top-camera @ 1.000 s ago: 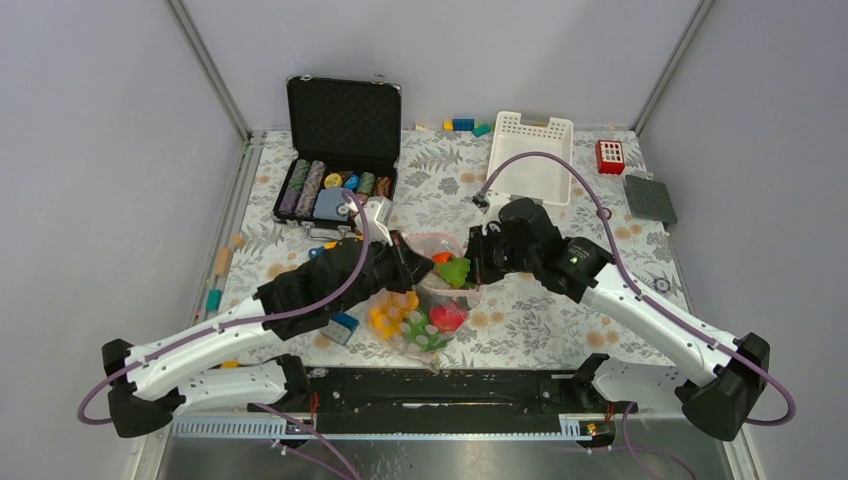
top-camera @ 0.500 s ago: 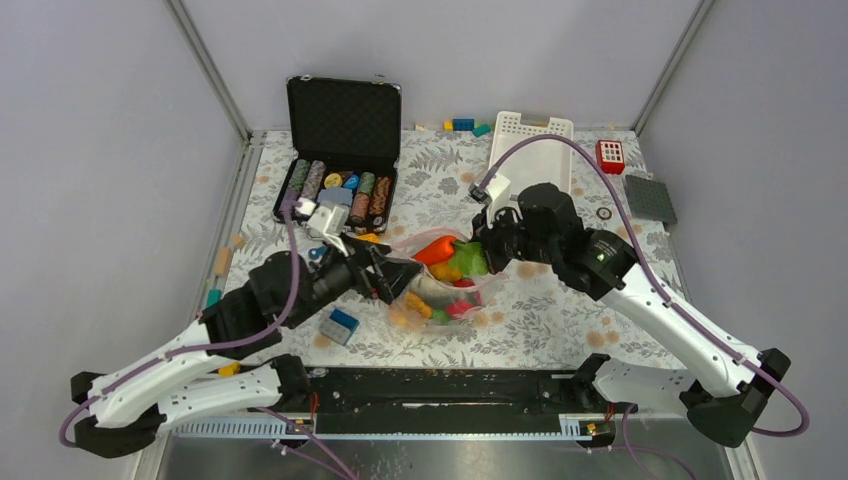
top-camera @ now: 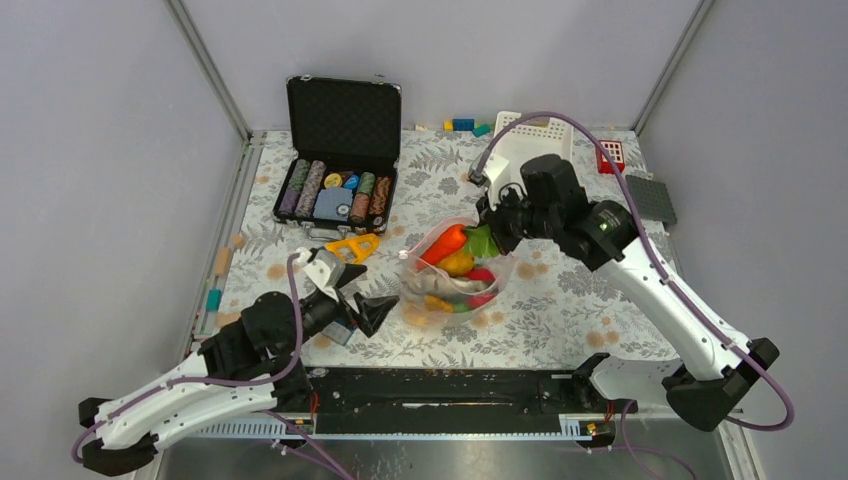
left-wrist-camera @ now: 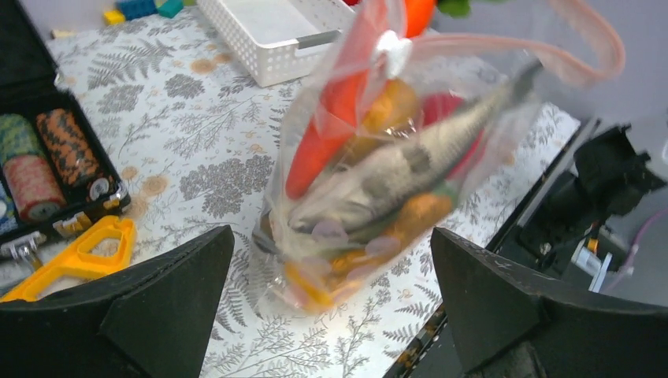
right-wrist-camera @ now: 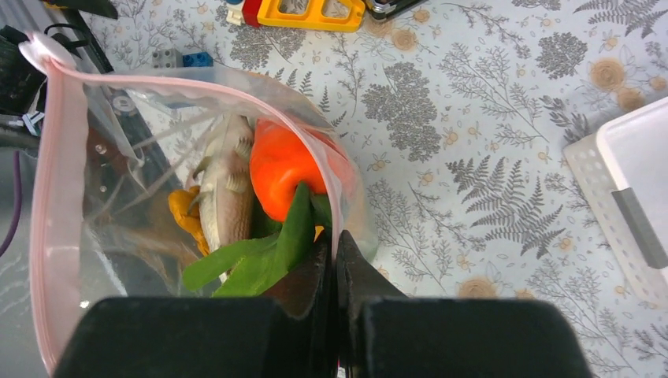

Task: Place the food in the zip-top bag and seal the zipper
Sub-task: Adjust the zipper food storage bag at the center of the board, then zip the zipper food storage bag at the center of the board.

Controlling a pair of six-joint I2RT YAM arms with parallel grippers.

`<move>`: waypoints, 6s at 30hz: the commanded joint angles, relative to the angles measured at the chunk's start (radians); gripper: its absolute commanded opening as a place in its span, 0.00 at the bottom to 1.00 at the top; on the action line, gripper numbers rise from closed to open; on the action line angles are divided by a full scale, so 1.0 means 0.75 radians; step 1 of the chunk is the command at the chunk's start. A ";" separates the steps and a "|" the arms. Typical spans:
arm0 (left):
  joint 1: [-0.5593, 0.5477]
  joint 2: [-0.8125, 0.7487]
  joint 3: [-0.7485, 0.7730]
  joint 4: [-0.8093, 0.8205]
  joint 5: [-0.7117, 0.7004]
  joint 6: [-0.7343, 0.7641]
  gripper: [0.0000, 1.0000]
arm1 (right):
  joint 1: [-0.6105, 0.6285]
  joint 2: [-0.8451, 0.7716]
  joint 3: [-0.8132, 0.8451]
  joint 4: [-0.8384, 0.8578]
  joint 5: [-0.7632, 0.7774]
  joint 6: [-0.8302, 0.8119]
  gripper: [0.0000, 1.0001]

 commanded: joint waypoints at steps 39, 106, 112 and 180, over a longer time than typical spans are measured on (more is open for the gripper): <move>0.578 0.614 0.138 0.742 1.260 0.331 0.23 | -0.115 0.130 0.141 -0.287 -0.386 -0.524 0.00; 0.573 0.530 0.266 0.519 1.269 0.211 0.00 | 0.278 0.528 0.650 -0.323 -0.578 -0.607 0.24; 0.572 0.436 0.179 0.579 1.174 0.198 0.00 | 0.278 0.470 0.586 -0.350 -0.463 -0.594 0.17; 0.575 0.249 0.197 0.336 0.985 0.310 0.96 | -0.179 -0.340 -0.235 -0.063 -0.458 -0.413 0.00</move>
